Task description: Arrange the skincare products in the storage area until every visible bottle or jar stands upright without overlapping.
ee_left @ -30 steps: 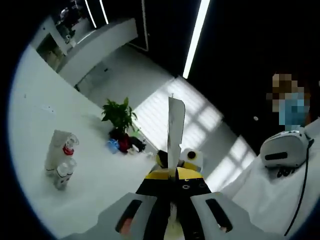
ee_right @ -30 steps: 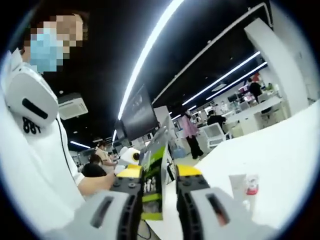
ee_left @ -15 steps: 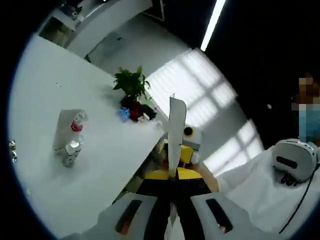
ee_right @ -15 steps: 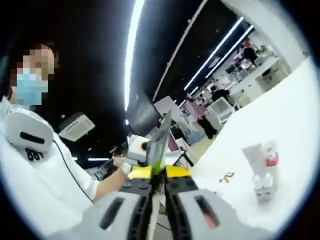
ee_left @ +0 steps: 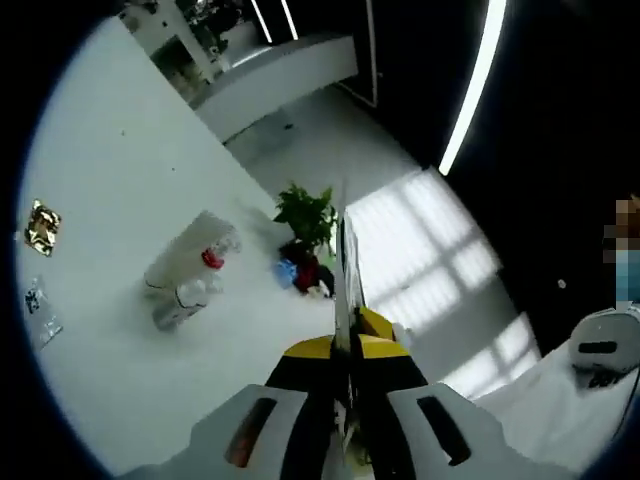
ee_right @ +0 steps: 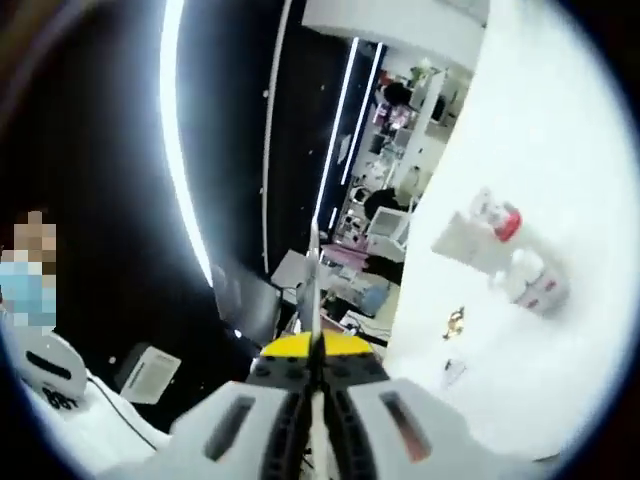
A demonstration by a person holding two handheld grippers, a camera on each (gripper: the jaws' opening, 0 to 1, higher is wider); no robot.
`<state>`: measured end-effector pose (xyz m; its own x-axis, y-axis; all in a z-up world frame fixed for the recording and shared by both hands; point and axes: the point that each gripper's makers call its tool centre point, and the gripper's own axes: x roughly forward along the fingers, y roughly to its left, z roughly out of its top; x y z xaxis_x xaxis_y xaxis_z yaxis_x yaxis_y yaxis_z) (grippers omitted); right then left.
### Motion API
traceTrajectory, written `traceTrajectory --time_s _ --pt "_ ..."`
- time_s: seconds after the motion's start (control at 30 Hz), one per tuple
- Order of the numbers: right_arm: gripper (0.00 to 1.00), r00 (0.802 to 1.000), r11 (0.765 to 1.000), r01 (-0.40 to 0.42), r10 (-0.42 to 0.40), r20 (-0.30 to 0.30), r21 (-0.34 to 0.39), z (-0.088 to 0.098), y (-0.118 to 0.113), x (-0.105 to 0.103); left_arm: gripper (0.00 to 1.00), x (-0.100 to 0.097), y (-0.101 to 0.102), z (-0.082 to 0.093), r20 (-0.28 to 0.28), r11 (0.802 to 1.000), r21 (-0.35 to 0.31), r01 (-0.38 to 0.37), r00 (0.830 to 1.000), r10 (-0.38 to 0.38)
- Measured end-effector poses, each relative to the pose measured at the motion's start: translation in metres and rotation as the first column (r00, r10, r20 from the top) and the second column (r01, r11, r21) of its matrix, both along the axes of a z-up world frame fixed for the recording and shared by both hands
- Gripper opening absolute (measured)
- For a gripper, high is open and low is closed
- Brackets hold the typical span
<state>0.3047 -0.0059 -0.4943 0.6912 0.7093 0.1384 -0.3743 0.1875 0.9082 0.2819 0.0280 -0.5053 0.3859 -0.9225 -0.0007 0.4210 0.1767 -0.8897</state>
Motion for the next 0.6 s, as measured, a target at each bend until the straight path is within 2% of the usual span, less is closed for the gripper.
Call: traceTrajectory --time_s 0.17,0.27,0.33,0.37,0.43,0.6 --pt "0.01 0.999 1.000 0.021 -0.020 -0.050 0.018 -0.010 0.005 0.003 0.04 -0.002 0.007 -0.014 -0.045 0.999 0.014 -0.041 0.998 0.042" --pt "0.01 0.996 0.999 0.045 -0.043 -0.079 0.026 -0.015 0.004 0.008 0.00 -0.002 0.009 -0.016 -0.064 0.998 0.007 -0.063 0.996 0.063" --pt "0.01 0.996 0.998 0.051 -0.049 -0.071 0.026 -0.016 0.004 0.008 0.00 -0.001 0.010 -0.014 -0.105 0.997 -0.016 -0.072 0.992 0.070" --pt "0.02 0.996 0.998 0.052 -0.050 -0.068 0.025 -0.016 0.004 0.009 0.00 -0.002 0.010 -0.014 -0.107 0.998 -0.015 -0.067 0.992 0.065" --pt "0.04 0.997 0.997 0.063 -0.064 -0.039 -0.034 -0.022 0.001 0.012 0.00 -0.003 0.010 -0.013 -0.123 0.998 -0.021 -0.060 0.991 0.057" --pt "0.06 0.997 0.995 0.078 -0.079 -0.011 -0.064 -0.020 -0.007 0.026 0.00 -0.011 0.010 -0.011 -0.144 0.999 -0.022 -0.032 0.989 0.028"
